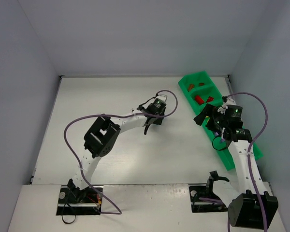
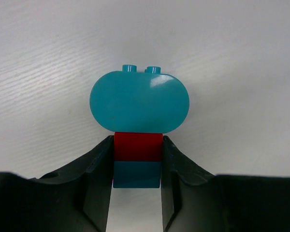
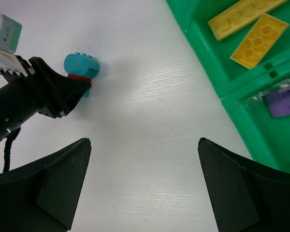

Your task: Sort the legos into containers by color

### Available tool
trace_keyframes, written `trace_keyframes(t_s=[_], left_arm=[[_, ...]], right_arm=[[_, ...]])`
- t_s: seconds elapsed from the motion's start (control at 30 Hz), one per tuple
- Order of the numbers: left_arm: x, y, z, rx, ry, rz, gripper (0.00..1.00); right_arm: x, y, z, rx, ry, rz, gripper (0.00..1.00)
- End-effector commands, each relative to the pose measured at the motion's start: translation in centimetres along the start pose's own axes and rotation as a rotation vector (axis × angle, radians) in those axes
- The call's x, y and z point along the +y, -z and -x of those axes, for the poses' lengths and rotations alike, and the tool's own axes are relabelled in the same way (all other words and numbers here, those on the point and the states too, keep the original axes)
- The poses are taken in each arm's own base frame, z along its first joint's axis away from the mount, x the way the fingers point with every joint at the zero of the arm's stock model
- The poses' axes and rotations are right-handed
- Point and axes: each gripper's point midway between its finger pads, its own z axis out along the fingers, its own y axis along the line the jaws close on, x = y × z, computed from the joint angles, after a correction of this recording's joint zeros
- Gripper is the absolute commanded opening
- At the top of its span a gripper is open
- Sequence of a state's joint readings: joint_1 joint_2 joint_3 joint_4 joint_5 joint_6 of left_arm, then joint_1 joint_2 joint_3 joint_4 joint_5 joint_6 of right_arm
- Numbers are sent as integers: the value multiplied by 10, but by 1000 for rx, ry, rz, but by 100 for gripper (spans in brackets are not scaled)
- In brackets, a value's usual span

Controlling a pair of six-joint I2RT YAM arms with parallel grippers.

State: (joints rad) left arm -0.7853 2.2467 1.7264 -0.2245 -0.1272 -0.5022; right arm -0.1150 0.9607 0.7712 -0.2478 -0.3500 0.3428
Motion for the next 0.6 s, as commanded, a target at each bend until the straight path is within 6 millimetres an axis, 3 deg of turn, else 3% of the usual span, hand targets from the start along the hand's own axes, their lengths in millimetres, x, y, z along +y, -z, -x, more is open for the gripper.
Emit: trace_keyframes(t_s=[0.0,0.03,0.07,0.1,0.13,0.17,0.23,0.4,0.57], left_arm=[[-15,64,70,-240,-153,-115,23],[-15,72,71,-259,-182,-132,22],[-21,99,96,-365,-233,-170,22],[-18,100,79,-346,-279,-193,23],[-18,110,80,-371,-303,-213,23],[-21,136,97,-452,-337,-234,23],[-29,161,93,-492,-391,-325,24],[-43,200,81,-522,-467,-471,28],[-52,224,69,-536,-536,-576,32]], right_arm=[[40,2,23,-33,81,182,89],[48,3,22,-20,88,222,89],[56,2,24,-10,95,257,90],[66,3,22,12,101,312,90],[74,4,22,24,112,347,90],[82,4,24,37,121,377,91],[99,6,21,74,136,455,91],[142,14,18,123,179,609,89],[166,24,18,145,202,717,87]])
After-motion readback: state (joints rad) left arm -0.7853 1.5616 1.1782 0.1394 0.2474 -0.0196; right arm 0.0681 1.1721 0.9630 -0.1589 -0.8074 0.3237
